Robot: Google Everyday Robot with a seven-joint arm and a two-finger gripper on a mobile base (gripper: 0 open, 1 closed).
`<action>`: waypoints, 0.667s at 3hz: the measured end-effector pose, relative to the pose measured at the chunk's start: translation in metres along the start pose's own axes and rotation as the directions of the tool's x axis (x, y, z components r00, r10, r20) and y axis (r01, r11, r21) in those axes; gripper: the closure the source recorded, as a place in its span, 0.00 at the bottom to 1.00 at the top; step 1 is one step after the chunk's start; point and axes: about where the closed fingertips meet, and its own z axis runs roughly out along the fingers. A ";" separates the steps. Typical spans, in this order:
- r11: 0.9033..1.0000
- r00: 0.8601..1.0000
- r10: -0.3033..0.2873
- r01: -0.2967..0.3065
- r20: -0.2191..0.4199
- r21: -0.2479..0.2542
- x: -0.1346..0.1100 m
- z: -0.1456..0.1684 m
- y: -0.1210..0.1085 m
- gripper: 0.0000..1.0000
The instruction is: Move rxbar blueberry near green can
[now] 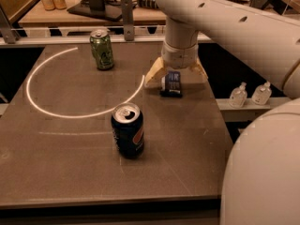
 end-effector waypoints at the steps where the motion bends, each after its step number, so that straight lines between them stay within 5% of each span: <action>1: 1.000 0.999 0.029 -0.029 -0.015 -0.004 -0.006 0.011 -0.001 0.07; 2: 0.998 0.998 0.058 -0.059 -0.018 -0.019 -0.011 0.015 -0.007 0.20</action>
Offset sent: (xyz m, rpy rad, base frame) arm 0.0184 -0.0156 -0.0133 0.0485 0.0261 -0.0994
